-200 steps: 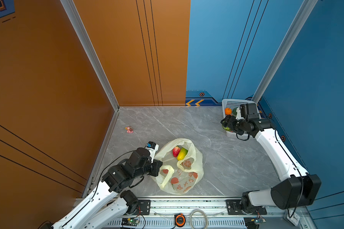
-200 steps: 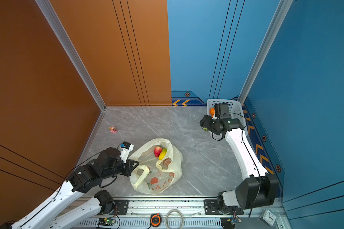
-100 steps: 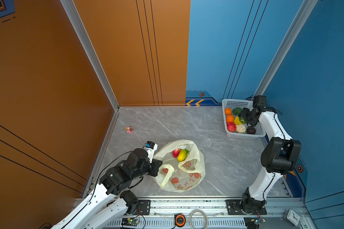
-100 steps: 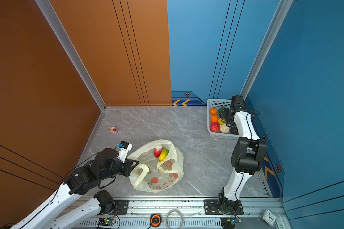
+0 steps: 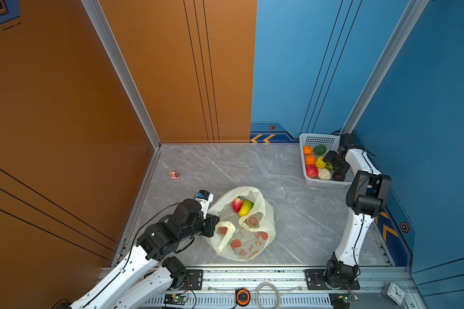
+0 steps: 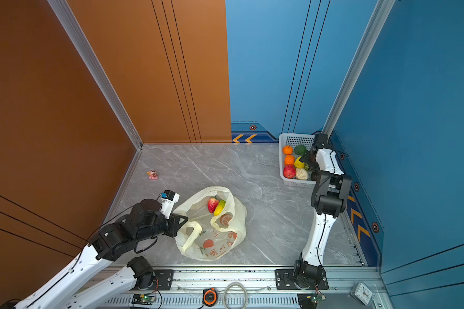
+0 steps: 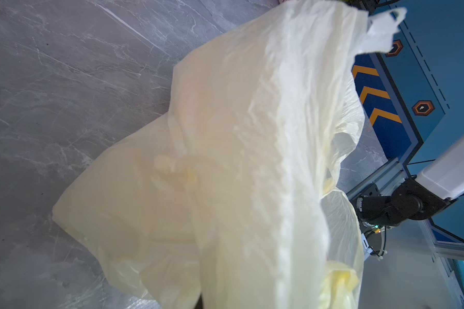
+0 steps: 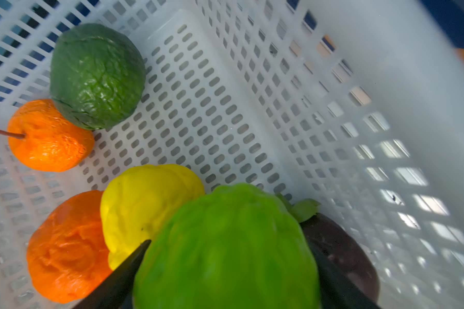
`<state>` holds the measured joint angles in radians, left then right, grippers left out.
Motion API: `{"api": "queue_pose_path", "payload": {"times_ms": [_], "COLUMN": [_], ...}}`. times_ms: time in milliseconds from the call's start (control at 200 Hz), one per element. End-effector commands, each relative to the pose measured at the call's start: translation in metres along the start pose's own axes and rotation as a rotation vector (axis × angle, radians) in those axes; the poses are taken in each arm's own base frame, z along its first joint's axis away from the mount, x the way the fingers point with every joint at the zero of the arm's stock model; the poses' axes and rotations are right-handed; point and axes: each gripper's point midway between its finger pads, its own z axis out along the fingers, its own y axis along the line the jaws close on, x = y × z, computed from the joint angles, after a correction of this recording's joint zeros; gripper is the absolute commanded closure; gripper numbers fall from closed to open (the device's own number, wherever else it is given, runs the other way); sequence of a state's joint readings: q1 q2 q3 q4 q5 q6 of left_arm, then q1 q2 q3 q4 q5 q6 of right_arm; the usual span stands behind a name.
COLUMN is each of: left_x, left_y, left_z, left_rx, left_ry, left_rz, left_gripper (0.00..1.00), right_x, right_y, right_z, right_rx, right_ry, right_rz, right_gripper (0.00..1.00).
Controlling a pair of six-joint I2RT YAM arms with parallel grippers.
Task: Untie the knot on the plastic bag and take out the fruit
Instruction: 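Lower the green fruit into the white basket and open the right gripper, then move the right gripper back from the basket into the bag opening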
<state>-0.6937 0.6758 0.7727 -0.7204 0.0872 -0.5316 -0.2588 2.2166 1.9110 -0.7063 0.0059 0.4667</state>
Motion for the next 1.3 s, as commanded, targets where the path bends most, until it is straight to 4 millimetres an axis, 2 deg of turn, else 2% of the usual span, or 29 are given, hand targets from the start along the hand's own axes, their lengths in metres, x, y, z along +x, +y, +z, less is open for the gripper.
{"api": "queue_pose_path", "payload": {"times_ms": [0,255,385,426,441,571,651,836,1111,1297], "left_x": [-0.002,-0.002,-0.002,-0.003,-0.003,-0.006,-0.008,-0.011,-0.013,-0.013], "left_y": [0.000,-0.002,-0.002,-0.003,-0.004,-0.006,-0.007,-0.013,-0.016,-0.015], "left_z": [0.000,-0.001,0.000,0.000,0.000,0.001,0.002,0.004,0.003,0.002], "left_rx": [0.007,0.017,0.018,0.022,0.025,0.034,0.039,0.064,0.080,0.076], "left_ry": [-0.014,-0.015,-0.012,-0.014,-0.016,-0.027,-0.032,-0.042,-0.049,-0.052], "left_rz": [-0.005,0.008,0.013,0.017,0.018,0.025,0.028,0.036,0.043,0.049], "left_gripper": [1.00,1.00,1.00,1.00,1.00,1.00,1.00,1.00,1.00,1.00], "right_x": [-0.012,-0.015,-0.012,-0.008,-0.011,0.002,0.030,0.093,0.233,0.313], "right_y": [-0.002,-0.004,-0.003,-0.003,-0.001,0.010,0.018,0.058,0.122,0.138], "right_z": [-0.015,-0.040,-0.056,-0.055,-0.067,-0.091,-0.103,-0.160,-0.256,-0.298], "right_rx": [0.037,0.046,0.031,0.029,0.016,-0.046,-0.077,-0.216,-0.455,-0.558], "right_ry": [-0.033,-0.066,-0.073,-0.062,-0.082,-0.078,-0.043,-0.016,0.097,0.163], "right_rz": [-0.020,-0.027,-0.036,-0.041,-0.040,-0.050,-0.078,-0.163,-0.361,-0.451], "right_gripper": [0.13,0.10,0.09,0.09,0.09,0.09,0.08,0.09,0.11,0.11]}}
